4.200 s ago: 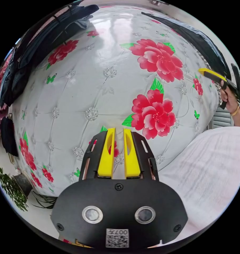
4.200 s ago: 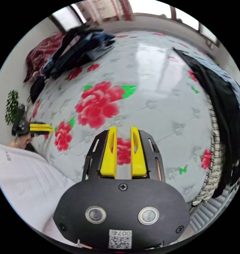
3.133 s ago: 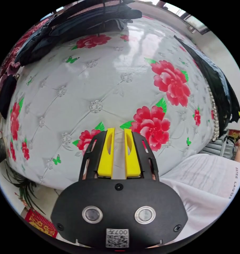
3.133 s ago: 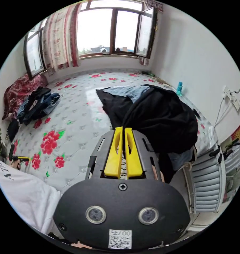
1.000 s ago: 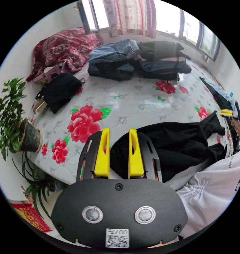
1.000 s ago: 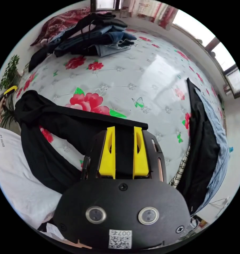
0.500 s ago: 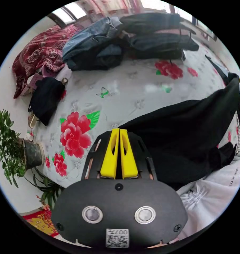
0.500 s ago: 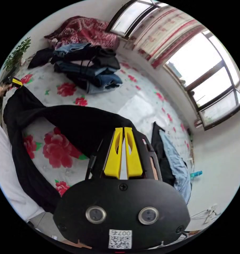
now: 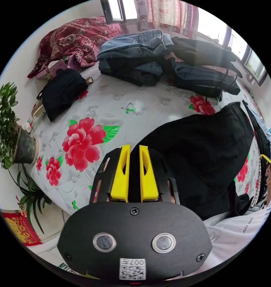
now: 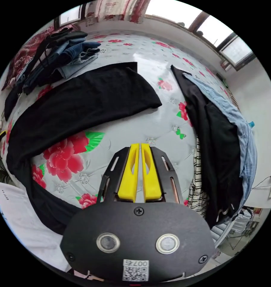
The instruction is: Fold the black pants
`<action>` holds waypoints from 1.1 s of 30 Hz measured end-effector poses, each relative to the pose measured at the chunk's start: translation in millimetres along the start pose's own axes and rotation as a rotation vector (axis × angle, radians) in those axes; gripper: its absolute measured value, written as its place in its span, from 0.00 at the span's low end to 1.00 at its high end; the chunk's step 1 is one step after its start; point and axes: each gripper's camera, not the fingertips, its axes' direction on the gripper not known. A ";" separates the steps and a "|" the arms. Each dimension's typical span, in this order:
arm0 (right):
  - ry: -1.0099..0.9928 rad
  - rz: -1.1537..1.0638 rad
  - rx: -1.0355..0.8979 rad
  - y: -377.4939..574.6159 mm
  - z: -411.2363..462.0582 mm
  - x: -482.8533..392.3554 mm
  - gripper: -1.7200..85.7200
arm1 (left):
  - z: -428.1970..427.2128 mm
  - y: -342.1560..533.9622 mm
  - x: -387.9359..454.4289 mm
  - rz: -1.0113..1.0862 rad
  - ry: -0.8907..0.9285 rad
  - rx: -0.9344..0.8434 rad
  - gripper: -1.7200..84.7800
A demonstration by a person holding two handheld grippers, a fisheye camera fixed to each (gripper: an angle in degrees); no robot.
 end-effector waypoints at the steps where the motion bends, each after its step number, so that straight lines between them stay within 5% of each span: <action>1: -0.037 0.013 -0.003 0.8 1.7 2.1 0.02 | -0.5 9.0 -4.9 -0.021 -0.004 -0.006 0.09; 9: -0.475 -0.064 -0.015 46.8 7.8 -16.3 0.07 | -6.8 153.8 -67.4 -0.421 0.069 0.013 0.14; 17: -0.703 -0.475 -0.207 119.9 -15.3 -77.4 0.11 | 21.5 191.3 -52.8 -0.380 0.245 0.051 0.18; 24: -0.441 -0.539 -0.307 137.3 48.5 -127.4 0.04 | 64.7 133.8 -24.3 -0.223 0.153 -0.087 0.07; 28: -0.399 -0.516 -0.166 95.4 25.5 -108.5 0.03 | 32.0 95.0 -34.7 -0.189 0.227 0.088 0.04; 33: -0.353 -0.141 0.095 13.0 -2.7 -43.5 0.03 | 25.2 47.8 -36.5 -0.149 0.268 0.248 0.03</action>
